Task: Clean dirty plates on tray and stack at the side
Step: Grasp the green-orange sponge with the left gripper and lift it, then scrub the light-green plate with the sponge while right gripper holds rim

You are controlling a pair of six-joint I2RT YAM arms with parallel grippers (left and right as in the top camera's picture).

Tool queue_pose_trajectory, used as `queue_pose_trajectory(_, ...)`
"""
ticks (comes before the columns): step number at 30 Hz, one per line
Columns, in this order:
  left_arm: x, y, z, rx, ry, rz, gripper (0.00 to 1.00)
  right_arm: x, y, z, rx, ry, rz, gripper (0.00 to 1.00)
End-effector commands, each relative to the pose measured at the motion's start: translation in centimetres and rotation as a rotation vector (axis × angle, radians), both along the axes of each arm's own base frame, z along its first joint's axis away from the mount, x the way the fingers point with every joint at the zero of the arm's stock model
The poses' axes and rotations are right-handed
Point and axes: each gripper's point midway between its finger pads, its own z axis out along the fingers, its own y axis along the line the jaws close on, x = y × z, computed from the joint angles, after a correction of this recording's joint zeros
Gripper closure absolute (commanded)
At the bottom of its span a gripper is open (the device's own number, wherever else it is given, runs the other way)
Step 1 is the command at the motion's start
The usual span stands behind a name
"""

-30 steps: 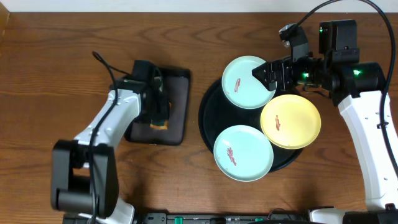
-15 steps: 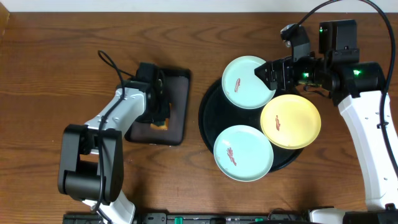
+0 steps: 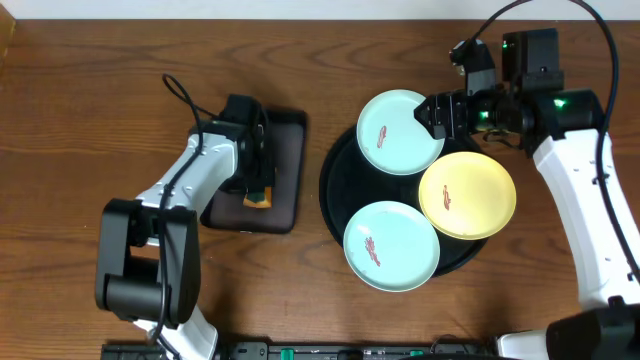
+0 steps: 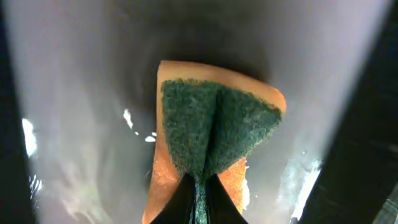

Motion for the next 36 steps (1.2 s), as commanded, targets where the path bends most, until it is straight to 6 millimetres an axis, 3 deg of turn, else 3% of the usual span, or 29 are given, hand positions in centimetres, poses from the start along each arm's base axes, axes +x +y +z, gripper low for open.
queue_pose_trajectory(1, 2.8, -0.6, 6.0, -0.024, -0.156, -0.014, 0.93, 1.0, -0.4, 0.4, -0.004, -0.023, -0.031, 0.29)
queue_pose_trajectory(7, 5.7, -2.0, 12.2, -0.096, -0.287, 0.002, 0.93, 3.0, -2.1, -2.1, -0.080, 0.005, -0.129, 0.60)
queue_pose_trajectory(9, 6.8, -2.7, 14.2, -0.140, -0.334, 0.006, 0.93, 3.7, -2.1, -3.5, -0.086, 0.025, -0.133, 0.62)
queue_pose_trajectory(10, 7.7, -3.4, 15.9, -0.183, -0.371, 0.029, 0.93, 4.4, -2.2, -5.1, -0.097, 0.052, -0.140, 0.60)
queue_pose_trajectory(13, 8.6, -4.7, 17.4, -0.267, -0.410, 0.045, 0.93, 5.8, -3.5, -8.1, -0.138, 0.095, -0.196, 0.55)
queue_pose_trajectory(20, 9.4, -8.9, 18.3, -0.345, -0.459, 0.010, 0.93, 7.0, -5.9, -13.9, -0.157, 0.205, -0.260, 0.55)
queue_pose_trajectory(26, 8.9, -11.9, 18.1, -0.344, -0.472, -0.054, 0.93, 7.0, -7.9, -17.1, -0.243, 0.257, -0.306, 0.55)
queue_pose_trajectory(33, 8.2, -14.0, 16.5, -0.324, -0.440, -0.096, 0.93, 6.3, -4.9, -20.1, -0.179, 0.333, -0.216, 0.66)
queue_pose_trajectory(36, 7.9, -14.7, 15.8, -0.322, -0.422, -0.111, 0.93, 6.3, -4.6, -21.6, -0.211, 0.345, -0.212, 0.80)
